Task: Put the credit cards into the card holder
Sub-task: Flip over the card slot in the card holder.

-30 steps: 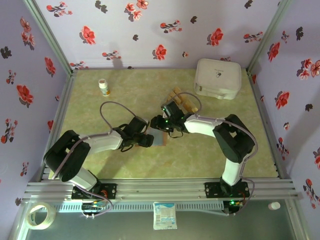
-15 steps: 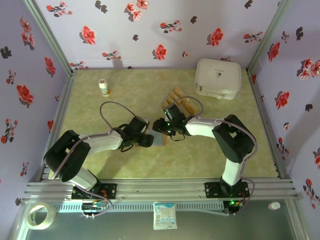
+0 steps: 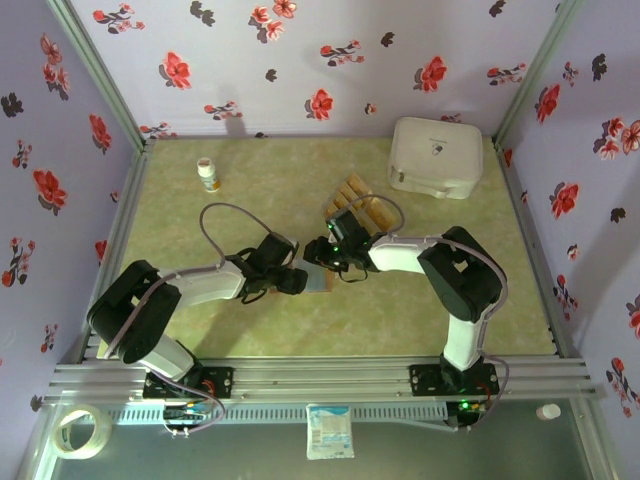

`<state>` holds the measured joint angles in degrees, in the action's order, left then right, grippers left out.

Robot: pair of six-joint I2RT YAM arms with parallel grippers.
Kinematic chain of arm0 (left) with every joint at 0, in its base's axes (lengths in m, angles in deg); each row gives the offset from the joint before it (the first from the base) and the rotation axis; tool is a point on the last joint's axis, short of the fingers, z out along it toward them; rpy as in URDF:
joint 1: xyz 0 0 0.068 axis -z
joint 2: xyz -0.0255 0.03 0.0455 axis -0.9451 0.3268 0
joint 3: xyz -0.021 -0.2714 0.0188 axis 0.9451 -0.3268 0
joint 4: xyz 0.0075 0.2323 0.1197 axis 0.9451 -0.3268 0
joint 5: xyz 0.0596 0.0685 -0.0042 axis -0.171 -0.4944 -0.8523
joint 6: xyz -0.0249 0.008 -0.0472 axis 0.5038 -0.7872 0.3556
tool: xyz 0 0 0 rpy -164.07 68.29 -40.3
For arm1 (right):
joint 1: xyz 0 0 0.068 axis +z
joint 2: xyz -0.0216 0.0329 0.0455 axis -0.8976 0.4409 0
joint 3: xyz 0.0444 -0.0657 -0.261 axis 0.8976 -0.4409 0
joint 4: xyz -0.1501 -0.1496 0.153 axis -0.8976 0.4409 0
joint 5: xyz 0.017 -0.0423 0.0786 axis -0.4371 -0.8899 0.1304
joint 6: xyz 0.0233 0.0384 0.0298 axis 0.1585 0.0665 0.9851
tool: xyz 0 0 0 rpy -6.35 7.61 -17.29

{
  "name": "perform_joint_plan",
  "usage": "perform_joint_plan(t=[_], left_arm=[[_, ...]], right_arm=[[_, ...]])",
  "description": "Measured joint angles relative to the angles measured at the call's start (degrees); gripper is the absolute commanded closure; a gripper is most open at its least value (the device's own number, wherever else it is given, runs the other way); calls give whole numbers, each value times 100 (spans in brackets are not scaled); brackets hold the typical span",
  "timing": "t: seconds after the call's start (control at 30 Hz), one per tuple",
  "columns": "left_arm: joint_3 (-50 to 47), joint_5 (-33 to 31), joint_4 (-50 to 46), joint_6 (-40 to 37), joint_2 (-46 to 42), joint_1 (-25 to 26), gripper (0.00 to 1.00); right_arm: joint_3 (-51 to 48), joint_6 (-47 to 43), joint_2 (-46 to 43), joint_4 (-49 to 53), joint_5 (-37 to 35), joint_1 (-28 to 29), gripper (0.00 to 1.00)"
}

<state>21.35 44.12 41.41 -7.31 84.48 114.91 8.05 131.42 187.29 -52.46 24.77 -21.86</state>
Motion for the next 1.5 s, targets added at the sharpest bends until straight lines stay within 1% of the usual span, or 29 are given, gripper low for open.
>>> perform_joint_plan(t=[0.13, 0.43, 0.6, 0.77, 0.9, 1.1, 1.3, 1.5], left_arm=[[0, 2, 0, -2, 0, 0, 24], [-2, 72, 7, -2, -103, -17, 8], [-190, 70, -50, 15, -750, -76, 0], [-302, -7, 20, 68, -1895, -168, 0], [-334, -157, 13, 190, -2470, -299, 0], [-345, -348, -151, 400, -2780, -540, 0], [-439, -407, -264, 529, -2894, -686, 0], [-527, -404, -350, 605, -2918, -748, 0]], right_arm=[[0, 22, 0, -9, 22, 24, 61], [0, 85, -83, -7, 101, 83, 62], [9, 175, -162, -11, 146, 120, 62], [92, 293, -164, -9, 173, 210, 62], [236, 354, -164, -11, 170, 319, 61], [560, 402, -68, -24, 168, 468, 58], [859, 514, 411, -177, 166, 544, 57], [885, 704, 822, -393, 192, 566, 58]])
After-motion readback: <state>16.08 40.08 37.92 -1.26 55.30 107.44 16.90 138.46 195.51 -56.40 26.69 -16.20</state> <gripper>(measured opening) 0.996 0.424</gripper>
